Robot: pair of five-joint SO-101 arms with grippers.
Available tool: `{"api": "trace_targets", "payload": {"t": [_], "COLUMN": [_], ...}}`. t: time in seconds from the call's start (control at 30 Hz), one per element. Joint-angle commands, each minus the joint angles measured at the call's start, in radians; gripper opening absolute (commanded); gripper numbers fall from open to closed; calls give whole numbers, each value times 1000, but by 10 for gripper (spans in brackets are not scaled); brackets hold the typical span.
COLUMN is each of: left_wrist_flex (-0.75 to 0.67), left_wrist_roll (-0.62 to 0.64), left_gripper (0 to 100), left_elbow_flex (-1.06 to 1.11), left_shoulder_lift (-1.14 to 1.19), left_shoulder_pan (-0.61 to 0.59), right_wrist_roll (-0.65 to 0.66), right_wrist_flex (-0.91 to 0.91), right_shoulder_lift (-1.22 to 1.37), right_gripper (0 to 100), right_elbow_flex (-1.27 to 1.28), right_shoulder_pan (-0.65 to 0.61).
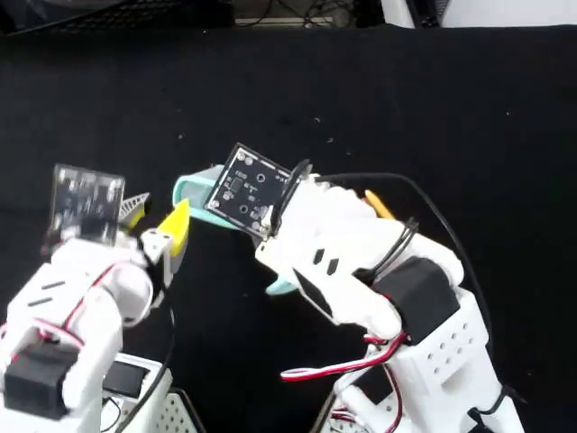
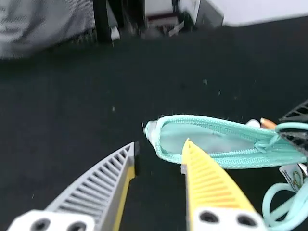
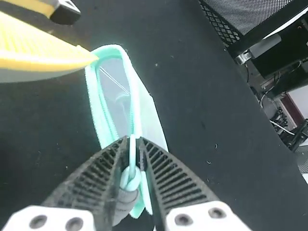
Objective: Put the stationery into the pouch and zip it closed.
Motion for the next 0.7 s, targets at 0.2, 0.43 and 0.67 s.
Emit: {"api": "trace_targets", "payload": {"t": [0.2, 0.43, 0.67], "left_wrist_flex": [107, 98, 38], "left_wrist_roll": [-61, -68, -71], "left_gripper": [173, 173, 173], "left_elbow_flex": [-232, -180, -140], "left_shoulder_lift": [267, 299, 305], "left_shoulder_pan": [-8, -8, -8], "right_wrist_roll": [8, 8, 8], "right_wrist_flex": [-2, -5, 0], "right_shoulder_lift": [-4, -4, -4], "right_gripper": [12, 12, 12], "right_elbow_flex": [38, 35, 35], "right_shoulder_pan": [-9, -9, -9]}}
